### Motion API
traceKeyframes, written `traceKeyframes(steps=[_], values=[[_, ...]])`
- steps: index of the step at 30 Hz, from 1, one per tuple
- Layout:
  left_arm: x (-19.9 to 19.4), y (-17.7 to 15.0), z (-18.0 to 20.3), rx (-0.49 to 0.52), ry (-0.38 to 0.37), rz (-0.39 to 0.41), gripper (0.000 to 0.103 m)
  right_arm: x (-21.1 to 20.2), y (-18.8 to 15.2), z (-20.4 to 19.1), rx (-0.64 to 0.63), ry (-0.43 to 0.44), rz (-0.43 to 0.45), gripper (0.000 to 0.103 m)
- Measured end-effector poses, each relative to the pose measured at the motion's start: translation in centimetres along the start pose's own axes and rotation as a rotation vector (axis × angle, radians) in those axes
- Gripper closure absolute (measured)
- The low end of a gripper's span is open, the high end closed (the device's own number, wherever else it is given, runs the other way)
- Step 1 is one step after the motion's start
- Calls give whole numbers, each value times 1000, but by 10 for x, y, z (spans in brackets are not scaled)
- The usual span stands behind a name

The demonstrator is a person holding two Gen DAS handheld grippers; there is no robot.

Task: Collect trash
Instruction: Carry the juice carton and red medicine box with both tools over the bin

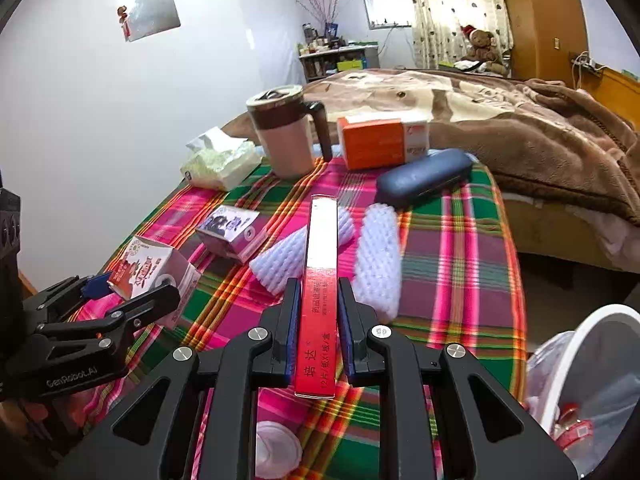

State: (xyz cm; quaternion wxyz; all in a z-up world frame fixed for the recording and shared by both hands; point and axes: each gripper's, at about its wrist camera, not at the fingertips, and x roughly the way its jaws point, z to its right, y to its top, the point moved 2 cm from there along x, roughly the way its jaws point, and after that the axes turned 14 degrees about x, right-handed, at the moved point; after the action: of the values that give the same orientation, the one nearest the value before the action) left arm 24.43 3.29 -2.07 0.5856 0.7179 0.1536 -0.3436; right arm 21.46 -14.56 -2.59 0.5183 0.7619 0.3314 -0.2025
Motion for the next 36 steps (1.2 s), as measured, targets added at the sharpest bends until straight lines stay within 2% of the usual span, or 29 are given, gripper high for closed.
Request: traceKeyframes(steps=[12, 26, 36], values=[[-38, 19, 48, 58, -33, 92, 29, -53, 6, 35, 55, -41, 109, 85], [-60, 36, 132, 163, -141, 151, 29, -104, 2, 96, 161, -142, 194, 85], [-62, 40, 197, 228, -237, 160, 29, -133, -3, 137, 215, -223, 238, 85]])
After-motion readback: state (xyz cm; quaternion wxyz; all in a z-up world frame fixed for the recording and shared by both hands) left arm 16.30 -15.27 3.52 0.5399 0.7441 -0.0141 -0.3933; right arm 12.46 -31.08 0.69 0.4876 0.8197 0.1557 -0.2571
